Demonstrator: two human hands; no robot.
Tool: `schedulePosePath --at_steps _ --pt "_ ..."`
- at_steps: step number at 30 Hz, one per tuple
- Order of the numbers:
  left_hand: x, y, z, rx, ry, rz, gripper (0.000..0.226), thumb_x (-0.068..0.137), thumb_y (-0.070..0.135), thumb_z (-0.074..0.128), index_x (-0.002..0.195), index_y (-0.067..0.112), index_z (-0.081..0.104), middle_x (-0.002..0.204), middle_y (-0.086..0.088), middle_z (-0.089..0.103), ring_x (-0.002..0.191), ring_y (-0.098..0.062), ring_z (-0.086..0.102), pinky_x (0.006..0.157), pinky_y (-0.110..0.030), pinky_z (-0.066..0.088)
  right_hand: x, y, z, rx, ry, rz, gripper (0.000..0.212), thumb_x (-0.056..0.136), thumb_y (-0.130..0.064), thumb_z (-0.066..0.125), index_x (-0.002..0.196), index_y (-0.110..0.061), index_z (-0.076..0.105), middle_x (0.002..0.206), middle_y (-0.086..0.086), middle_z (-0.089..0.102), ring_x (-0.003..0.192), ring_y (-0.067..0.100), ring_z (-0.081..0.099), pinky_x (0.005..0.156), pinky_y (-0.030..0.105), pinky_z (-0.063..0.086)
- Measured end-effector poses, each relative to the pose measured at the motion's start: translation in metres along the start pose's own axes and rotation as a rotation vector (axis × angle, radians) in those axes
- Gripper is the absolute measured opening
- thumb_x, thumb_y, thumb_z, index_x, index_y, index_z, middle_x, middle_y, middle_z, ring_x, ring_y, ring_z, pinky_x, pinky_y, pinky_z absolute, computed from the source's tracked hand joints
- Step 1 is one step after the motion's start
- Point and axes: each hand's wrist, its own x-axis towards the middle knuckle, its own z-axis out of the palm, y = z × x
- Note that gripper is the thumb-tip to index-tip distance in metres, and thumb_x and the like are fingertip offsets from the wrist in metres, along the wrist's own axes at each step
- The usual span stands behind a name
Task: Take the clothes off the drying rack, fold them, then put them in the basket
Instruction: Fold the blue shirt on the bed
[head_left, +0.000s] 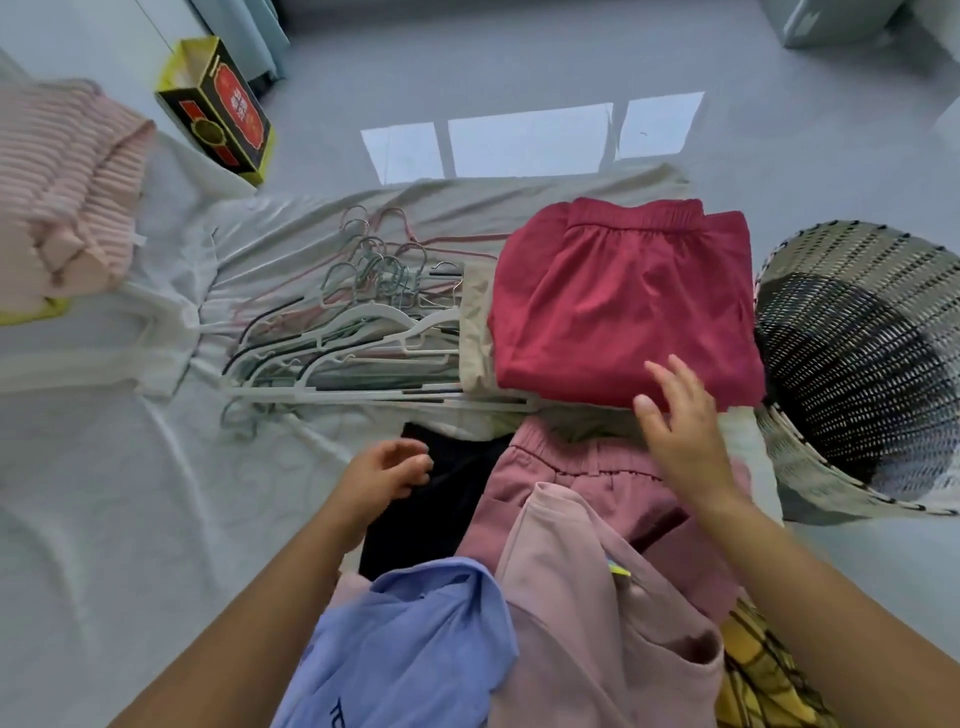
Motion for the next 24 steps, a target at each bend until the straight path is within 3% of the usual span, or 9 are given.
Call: schedulePosePath --at_steps 5,8,10,12,14,18,20,22,24 --pt "-0.063 -0.066 -0.040 0.129 -0.067 -0.083 0.016 0.081 0.020 0.071 0.095 0.022 0.064 0.098 0.001 0.068 0.091 -0.008 0.063 0.074 -0.015 0.050 -0.095 -0.057 0.033 0.144 -0.116 -0.207 0.038 0.085 -0.039 0.039 0.087 -0.019 0.070 0.098 -0.006 0.061 0.097 0.014 0.052 0.087 0.028 0.033" --pt "-0.078 -0.089 -0.046 0.167 -0.160 -0.115 0.035 0.064 0.040 0.074 0.095 0.025 0.067 0.091 0.004 0.072 0.087 -0.008 0.065 0.079 -0.022 0.051 -0.129 -0.079 0.050 -0.167 -0.167 -0.222 0.041 0.082 -0.054 0.041 0.080 -0.022 0.067 0.083 -0.005 0.062 0.087 0.021 0.058 0.078 0.034 0.042" --pt "-0.080 -0.093 -0.046 0.230 -0.129 -0.068 0.013 0.073 0.033 0.073 0.085 0.029 0.069 0.076 0.010 0.071 0.075 -0.001 0.062 0.072 -0.019 0.048 -0.143 -0.086 0.051 -0.358 -0.328 -0.121 0.034 0.084 -0.055 0.049 0.082 -0.023 0.060 0.086 -0.005 0.061 0.088 0.017 0.057 0.072 0.031 0.039" --pt "-0.080 -0.089 -0.048 0.273 -0.108 -0.011 0.008 0.081 0.023 0.071 0.076 0.029 0.069 0.066 0.015 0.067 0.066 0.003 0.058 0.065 -0.015 0.045 -0.153 -0.085 0.048 -0.231 -0.421 -0.052 0.019 0.089 -0.038 0.055 0.075 -0.025 0.054 0.079 -0.008 0.055 0.081 0.013 0.054 0.066 0.027 0.032" --pt "-0.083 -0.082 -0.052 0.287 -0.086 0.051 0.016 0.083 0.014 0.069 0.074 0.028 0.067 0.063 0.017 0.066 0.064 0.003 0.056 0.064 -0.012 0.044 -0.159 -0.089 0.040 -0.026 -0.403 0.001 0.028 0.090 -0.021 0.057 0.064 -0.027 0.049 0.065 -0.009 0.050 0.064 0.005 0.050 0.060 0.022 0.032" --pt "-0.095 -0.063 -0.055 0.235 -0.054 0.155 0.014 0.088 0.020 0.063 0.082 0.032 0.059 0.078 0.010 0.062 0.069 -0.008 0.054 0.067 -0.016 0.043 -0.168 -0.111 0.026 0.462 -0.385 0.219 0.023 0.091 -0.011 0.056 0.069 -0.010 0.053 0.061 -0.005 0.047 0.057 0.001 0.040 0.053 0.014 0.032" --pt "-0.104 -0.050 -0.050 0.074 -0.102 0.075 0.011 0.093 0.034 0.052 0.086 0.029 0.058 0.084 0.002 0.061 0.066 -0.012 0.053 0.066 -0.025 0.042 -0.177 -0.126 0.022 0.583 -0.443 0.241 0.021 0.092 -0.012 0.056 0.071 -0.010 0.056 0.064 -0.003 0.049 0.064 0.008 0.042 0.056 0.018 0.034" --pt "-0.109 -0.042 -0.047 -0.122 -0.229 -0.139 0.042 0.091 0.057 0.039 0.096 0.020 0.058 0.092 -0.005 0.061 0.063 -0.016 0.053 0.059 -0.025 0.040 -0.189 -0.144 0.023 0.673 -0.481 0.218 0.020 0.092 -0.011 0.056 0.072 -0.012 0.060 0.064 -0.006 0.055 0.063 0.007 0.047 0.057 0.017 0.038" --pt "-0.115 -0.038 -0.047 -0.297 -0.348 -0.251 0.056 0.083 0.064 0.049 0.098 0.011 0.061 0.090 -0.012 0.060 0.073 -0.023 0.055 0.063 -0.027 0.045 -0.204 -0.162 0.031 0.686 -0.528 0.152 0.018 0.092 -0.008 0.055 0.076 -0.014 0.062 0.066 -0.008 0.058 0.062 0.004 0.051 0.057 0.015 0.042"
